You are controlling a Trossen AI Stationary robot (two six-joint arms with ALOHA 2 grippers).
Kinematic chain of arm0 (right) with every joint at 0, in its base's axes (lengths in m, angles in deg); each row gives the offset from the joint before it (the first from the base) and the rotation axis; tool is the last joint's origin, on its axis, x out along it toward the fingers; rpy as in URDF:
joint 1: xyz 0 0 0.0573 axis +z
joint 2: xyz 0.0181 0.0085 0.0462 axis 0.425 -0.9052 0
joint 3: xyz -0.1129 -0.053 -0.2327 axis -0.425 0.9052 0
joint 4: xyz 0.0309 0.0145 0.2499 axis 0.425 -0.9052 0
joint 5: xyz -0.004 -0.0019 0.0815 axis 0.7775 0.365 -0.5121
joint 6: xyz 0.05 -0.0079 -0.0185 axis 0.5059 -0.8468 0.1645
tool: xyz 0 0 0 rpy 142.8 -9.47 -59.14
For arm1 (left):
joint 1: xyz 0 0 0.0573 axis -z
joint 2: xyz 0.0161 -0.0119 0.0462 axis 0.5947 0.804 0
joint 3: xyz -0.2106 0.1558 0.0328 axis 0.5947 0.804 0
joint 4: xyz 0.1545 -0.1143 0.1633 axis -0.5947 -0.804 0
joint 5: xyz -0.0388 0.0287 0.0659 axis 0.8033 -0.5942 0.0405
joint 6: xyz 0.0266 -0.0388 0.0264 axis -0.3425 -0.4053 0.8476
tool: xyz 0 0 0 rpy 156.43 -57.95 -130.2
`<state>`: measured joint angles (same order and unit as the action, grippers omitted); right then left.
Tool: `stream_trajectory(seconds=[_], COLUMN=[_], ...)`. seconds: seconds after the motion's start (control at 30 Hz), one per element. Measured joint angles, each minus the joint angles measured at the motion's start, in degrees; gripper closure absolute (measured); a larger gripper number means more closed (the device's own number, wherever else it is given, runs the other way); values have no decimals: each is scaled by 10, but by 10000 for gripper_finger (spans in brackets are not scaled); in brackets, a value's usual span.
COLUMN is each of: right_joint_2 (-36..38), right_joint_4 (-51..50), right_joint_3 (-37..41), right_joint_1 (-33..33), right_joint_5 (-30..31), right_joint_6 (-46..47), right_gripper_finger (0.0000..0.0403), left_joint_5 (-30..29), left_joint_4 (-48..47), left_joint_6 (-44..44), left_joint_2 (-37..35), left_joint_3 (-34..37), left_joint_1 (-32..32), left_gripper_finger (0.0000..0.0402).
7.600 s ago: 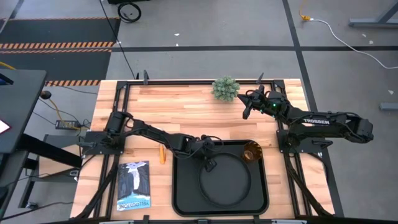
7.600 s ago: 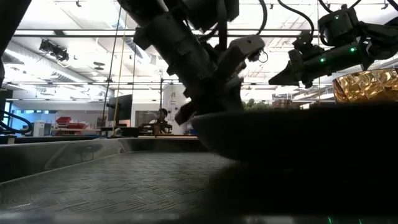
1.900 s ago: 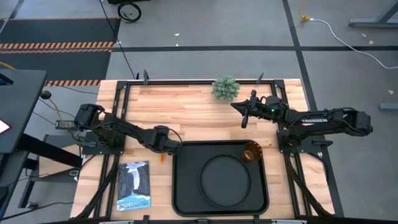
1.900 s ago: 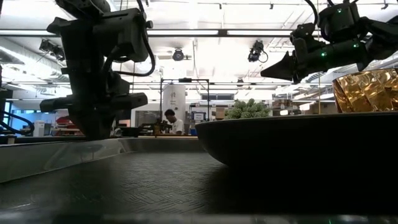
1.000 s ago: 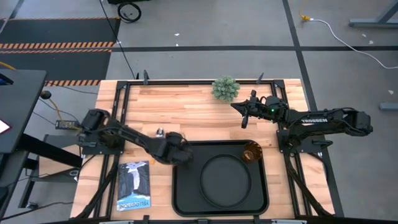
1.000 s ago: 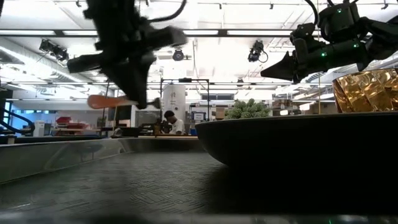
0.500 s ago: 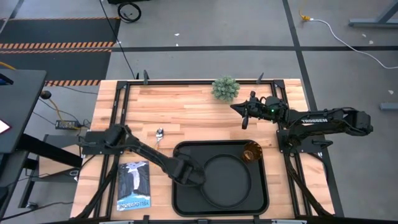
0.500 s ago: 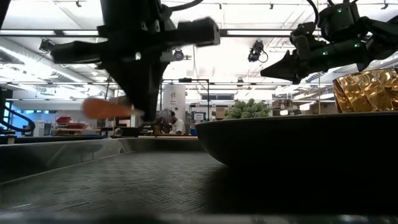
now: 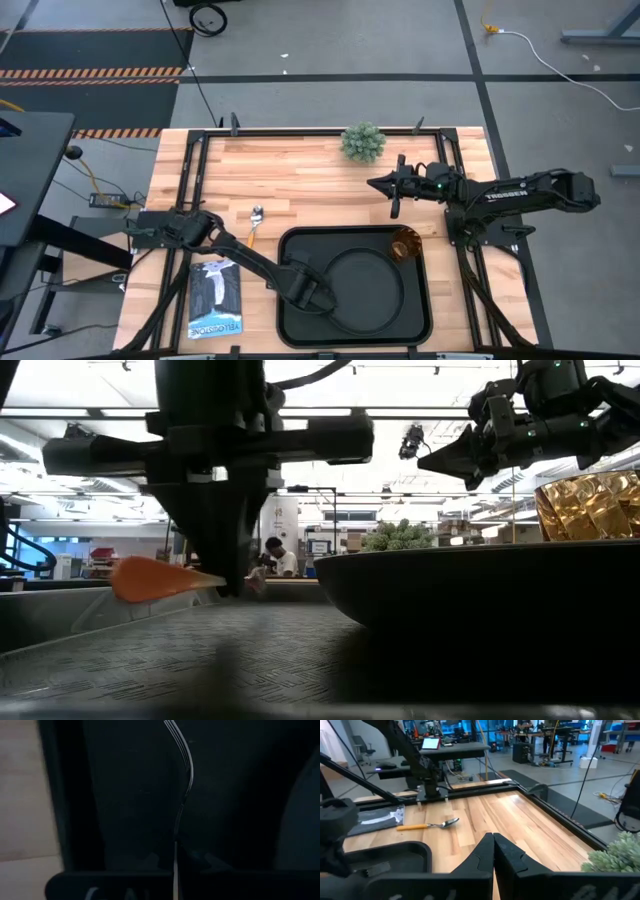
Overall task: Pick and place plate/cup/fork/spoon on tray
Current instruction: Put the orange fork on the black tray to the right side of black plate
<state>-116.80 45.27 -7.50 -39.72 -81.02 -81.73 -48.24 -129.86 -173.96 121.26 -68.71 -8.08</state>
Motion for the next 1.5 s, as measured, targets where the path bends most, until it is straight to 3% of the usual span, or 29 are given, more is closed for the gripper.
stream_trajectory(seconds=[0.13,0.43,0.57,0.83,1.5], right_joint_2=[0,0,0,0,0], right_joint_4=[2,2,2,0,3], right_joint_3=[0,0,0,0,0], right_joint_1=[3,4,4,4,4], right_joint_5=[0,0,-5,-6,-7], right_joint_6=[-6,-4,-4,-4,-3], right_gripper_finger=[396,396,396,396,396], left_joint_5=[11,18,2,-55,-94], left_joint_4=[-2,4,-2,4,0], left_joint_6=[14,43,45,64,62], left_joint_2=[10,22,22,22,4], left_joint_3=[0,0,0,0,0], left_joint_1=[0,-7,-8,-6,-6], left_gripper_finger=[385,249,221,230,258])
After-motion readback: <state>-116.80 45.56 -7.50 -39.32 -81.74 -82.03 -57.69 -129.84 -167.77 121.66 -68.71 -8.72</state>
